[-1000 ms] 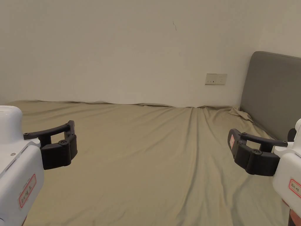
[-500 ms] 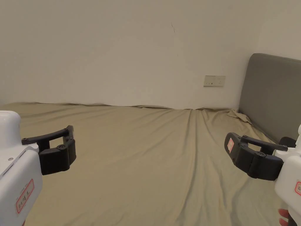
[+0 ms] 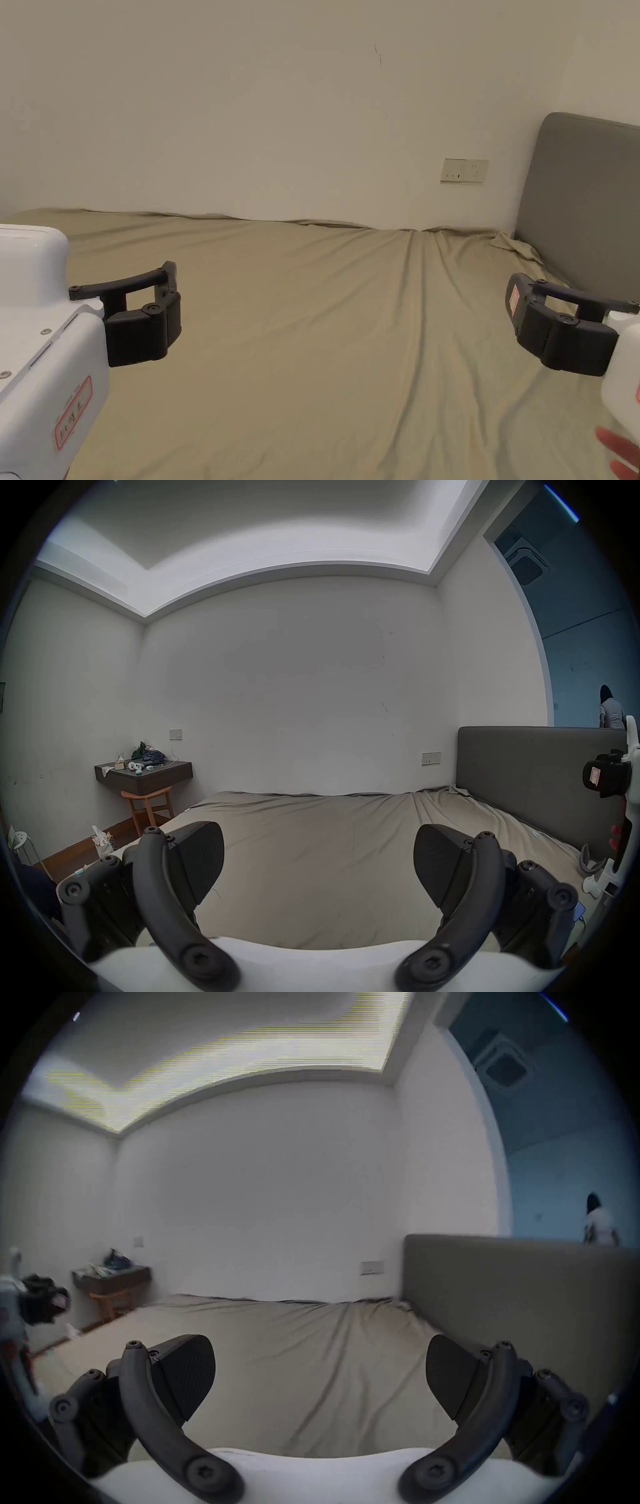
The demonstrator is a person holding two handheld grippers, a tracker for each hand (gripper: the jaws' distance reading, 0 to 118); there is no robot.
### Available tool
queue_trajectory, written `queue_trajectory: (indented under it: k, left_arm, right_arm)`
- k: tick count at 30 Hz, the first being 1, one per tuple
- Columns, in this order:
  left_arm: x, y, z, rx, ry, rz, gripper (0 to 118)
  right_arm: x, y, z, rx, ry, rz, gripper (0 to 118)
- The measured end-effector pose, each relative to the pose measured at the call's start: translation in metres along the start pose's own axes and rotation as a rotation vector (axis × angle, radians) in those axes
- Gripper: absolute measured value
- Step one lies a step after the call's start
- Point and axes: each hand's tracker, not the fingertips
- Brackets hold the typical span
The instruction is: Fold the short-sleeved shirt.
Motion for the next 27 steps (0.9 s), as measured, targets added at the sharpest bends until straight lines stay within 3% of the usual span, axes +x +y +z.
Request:
queue_trajectory:
  k: [2, 4, 10, 14, 17, 24, 27]
  left_arm:
    - [-0.001, 0.001, 0.000, 0.002, 0.001, 0.006, 116]
    - [-0.001, 0.002, 0.000, 0.003, 0.000, 0.013, 116]
    - [0.000, 0.002, 0.001, 0.000, -0.001, 0.006, 116]
    - [0.001, 0.002, 0.000, -0.005, -0.005, 0.005, 116]
    - [0.002, 0.001, -0.002, -0.009, -0.009, 0.010, 116]
    - [0.004, 0.003, -0.004, 0.003, -0.018, 0.017, 116]
    - [0.004, 0.006, -0.005, 0.011, -0.011, 0.007, 116]
  right_arm:
    - [-0.004, -0.001, -0.001, -0.002, -0.044, 0.025, 118]
    - [-0.001, -0.001, -0.004, -0.008, 0.014, 0.002, 118]
    - [0.013, 0.003, -0.001, -0.004, 0.260, -0.178, 118]
    - [0.010, 0.013, -0.003, -0.066, 0.222, -0.190, 118]
    - [0.004, 0.014, -0.005, -0.104, 0.134, -0.127, 118]
    - [0.008, 0.009, -0.011, -0.103, 0.186, -0.179, 118]
    - [0.003, 0.006, -0.014, -0.114, 0.173, -0.142, 118]
